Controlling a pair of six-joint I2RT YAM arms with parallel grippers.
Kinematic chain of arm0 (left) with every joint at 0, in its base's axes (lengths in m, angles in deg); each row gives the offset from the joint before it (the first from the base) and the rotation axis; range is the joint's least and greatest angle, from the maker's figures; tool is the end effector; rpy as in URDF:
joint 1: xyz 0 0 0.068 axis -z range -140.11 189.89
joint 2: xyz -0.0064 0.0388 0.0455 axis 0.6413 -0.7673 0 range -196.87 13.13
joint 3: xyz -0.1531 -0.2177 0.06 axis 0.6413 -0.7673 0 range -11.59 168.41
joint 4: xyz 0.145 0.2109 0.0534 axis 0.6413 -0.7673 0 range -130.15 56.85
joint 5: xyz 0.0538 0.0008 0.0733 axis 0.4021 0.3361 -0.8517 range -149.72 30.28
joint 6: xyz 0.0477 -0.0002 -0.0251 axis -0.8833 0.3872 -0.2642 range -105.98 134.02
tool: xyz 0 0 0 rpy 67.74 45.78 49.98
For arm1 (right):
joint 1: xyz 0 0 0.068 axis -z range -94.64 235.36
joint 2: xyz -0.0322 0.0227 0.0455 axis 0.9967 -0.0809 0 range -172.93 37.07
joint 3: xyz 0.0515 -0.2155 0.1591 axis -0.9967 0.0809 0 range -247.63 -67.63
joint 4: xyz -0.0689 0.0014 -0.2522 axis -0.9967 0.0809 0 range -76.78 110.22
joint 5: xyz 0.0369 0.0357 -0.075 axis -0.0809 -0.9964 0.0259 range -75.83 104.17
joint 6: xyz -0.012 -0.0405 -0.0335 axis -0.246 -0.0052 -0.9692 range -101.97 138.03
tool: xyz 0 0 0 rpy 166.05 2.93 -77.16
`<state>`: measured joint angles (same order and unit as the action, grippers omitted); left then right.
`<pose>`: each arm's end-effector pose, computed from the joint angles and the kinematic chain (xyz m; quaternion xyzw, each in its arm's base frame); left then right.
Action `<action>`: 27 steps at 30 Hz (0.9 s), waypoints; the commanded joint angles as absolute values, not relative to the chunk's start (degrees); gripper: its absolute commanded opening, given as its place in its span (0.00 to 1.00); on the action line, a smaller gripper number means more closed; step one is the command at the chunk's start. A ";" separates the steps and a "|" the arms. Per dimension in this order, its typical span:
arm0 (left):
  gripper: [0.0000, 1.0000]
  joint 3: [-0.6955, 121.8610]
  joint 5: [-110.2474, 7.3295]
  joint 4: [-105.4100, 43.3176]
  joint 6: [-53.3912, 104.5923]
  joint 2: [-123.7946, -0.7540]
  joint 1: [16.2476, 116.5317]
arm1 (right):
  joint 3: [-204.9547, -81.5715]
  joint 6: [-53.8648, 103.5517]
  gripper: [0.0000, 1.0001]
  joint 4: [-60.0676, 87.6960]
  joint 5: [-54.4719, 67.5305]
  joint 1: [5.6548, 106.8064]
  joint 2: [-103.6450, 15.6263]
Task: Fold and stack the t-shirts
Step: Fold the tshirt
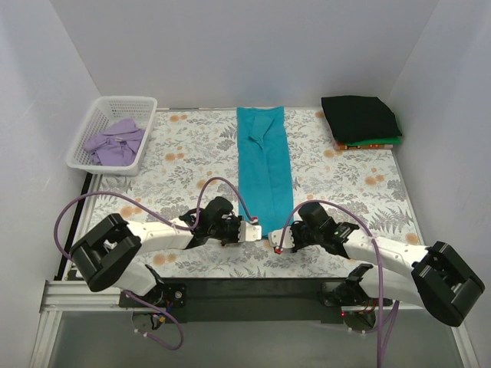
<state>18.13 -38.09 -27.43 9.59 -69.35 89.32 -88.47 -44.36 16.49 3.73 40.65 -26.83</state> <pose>0.1555 -0.2019 0.1382 0.4753 0.7838 -0.2989 0.2654 0.1370 0.1447 0.1482 -0.7637 0.5220 0.0266 0.3789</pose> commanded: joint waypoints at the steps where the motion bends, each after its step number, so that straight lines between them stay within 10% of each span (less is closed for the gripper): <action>1: 0.00 19.96 -37.05 -34.45 11.72 -65.28 89.64 | -90.56 -42.27 0.01 25.32 2.49 40.27 -24.64; 17: 0.00 27.34 -33.26 -48.89 18.77 -52.08 89.29 | -100.14 -37.78 0.01 38.36 5.73 35.61 -14.78; 27: 0.00 33.31 -31.69 -37.03 9.28 -61.04 77.08 | -111.02 -48.41 0.01 33.27 -2.08 52.03 -27.25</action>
<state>29.12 -32.96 -41.90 14.01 -58.00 79.99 -105.56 -43.07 35.94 0.89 47.53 -23.81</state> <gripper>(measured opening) 0.018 0.031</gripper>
